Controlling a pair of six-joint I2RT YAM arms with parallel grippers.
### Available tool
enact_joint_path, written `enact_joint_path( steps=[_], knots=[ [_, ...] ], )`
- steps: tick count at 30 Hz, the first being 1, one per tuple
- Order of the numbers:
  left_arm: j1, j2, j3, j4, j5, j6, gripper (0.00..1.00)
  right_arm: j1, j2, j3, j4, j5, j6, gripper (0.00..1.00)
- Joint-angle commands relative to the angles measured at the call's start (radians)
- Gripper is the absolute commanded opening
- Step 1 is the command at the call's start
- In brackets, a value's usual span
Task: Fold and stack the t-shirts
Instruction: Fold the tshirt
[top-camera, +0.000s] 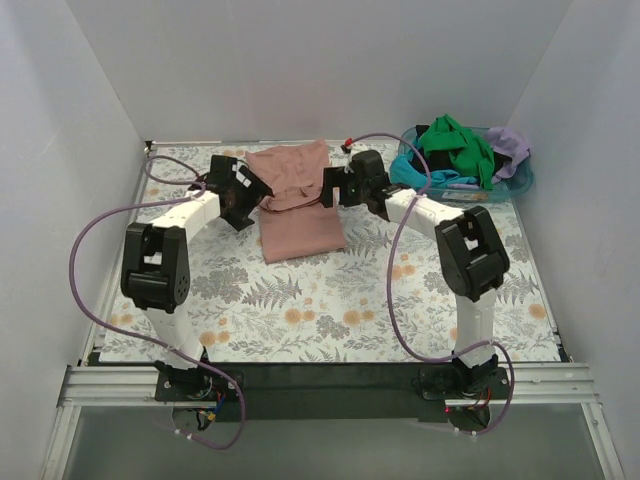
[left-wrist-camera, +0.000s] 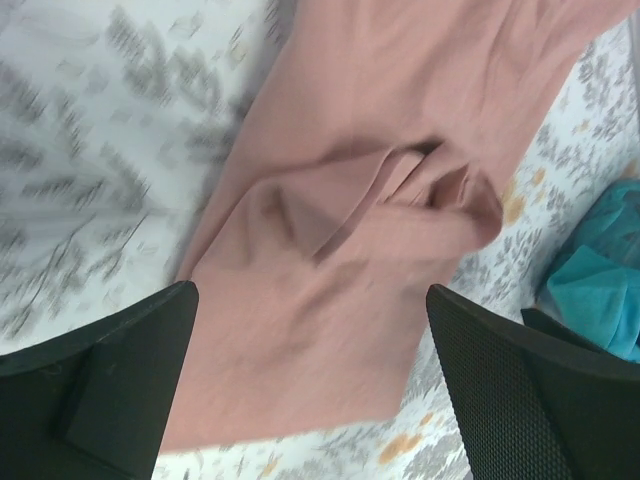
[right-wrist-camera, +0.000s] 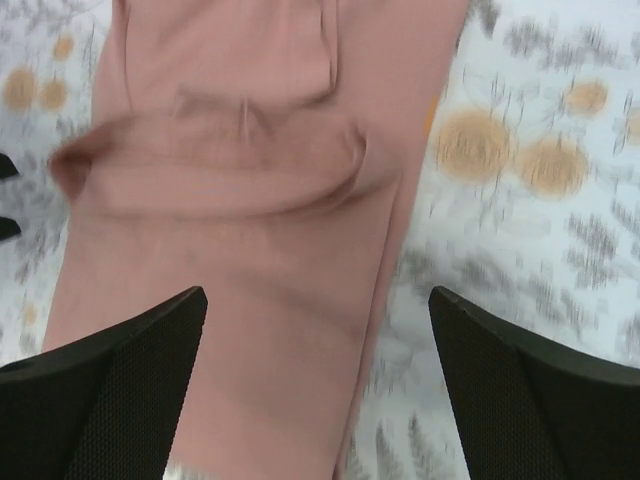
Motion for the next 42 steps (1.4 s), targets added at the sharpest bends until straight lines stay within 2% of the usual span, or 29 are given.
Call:
enact_joint_path(
  steps=[1, 3, 5, 9, 14, 23, 32, 34, 38, 40, 42],
  knots=[
    [-0.001, -0.194, -0.136, -0.023, -0.023, 0.023, 0.98, 0.011, -0.211, -0.207, 0.013, -0.062, 0.028, 0.98],
    [-0.008, -0.248, -0.254, 0.025, 0.019, 0.015, 0.98, 0.018, -0.288, -0.340, 0.066, -0.104, 0.047, 0.98],
    [-0.018, -0.303, -0.317, 0.107, 0.048, 0.020, 0.98, 0.024, -0.316, -0.380, 0.084, -0.135, 0.051, 0.98],
    [-0.047, -0.260, -0.269, 0.133, 0.141, 0.044, 0.98, 0.054, -0.325, -0.410, 0.102, -0.209, 0.044, 0.98],
    [-0.062, -0.149, -0.175, 0.148, 0.151, 0.043, 0.98, 0.097, -0.264, -0.380, 0.114, -0.249, 0.007, 0.98],
    [-0.084, 0.137, 0.084, 0.164, 0.209, 0.046, 0.98, 0.103, -0.187, -0.376, 0.148, -0.289, -0.001, 0.99],
    [-0.074, 0.329, 0.369, 0.086, 0.117, 0.054, 0.98, 0.102, -0.161, -0.429, 0.146, -0.272, -0.042, 0.98],
    [-0.059, 0.387, 0.505, 0.046, 0.102, 0.055, 0.98, 0.099, -0.159, -0.448, 0.143, -0.269, -0.047, 0.98],
    [-0.030, 0.580, 0.801, -0.148, 0.053, 0.058, 0.98, 0.090, -0.176, -0.472, 0.137, -0.266, -0.058, 0.98],
    [-0.022, 0.599, 0.919, -0.200, 0.065, 0.067, 0.98, 0.087, -0.187, -0.471, 0.134, -0.267, -0.061, 0.98],
    [-0.022, 0.535, 0.911, -0.192, 0.054, 0.077, 0.98, 0.087, -0.210, -0.466, 0.134, -0.270, -0.058, 0.98]
  ],
)
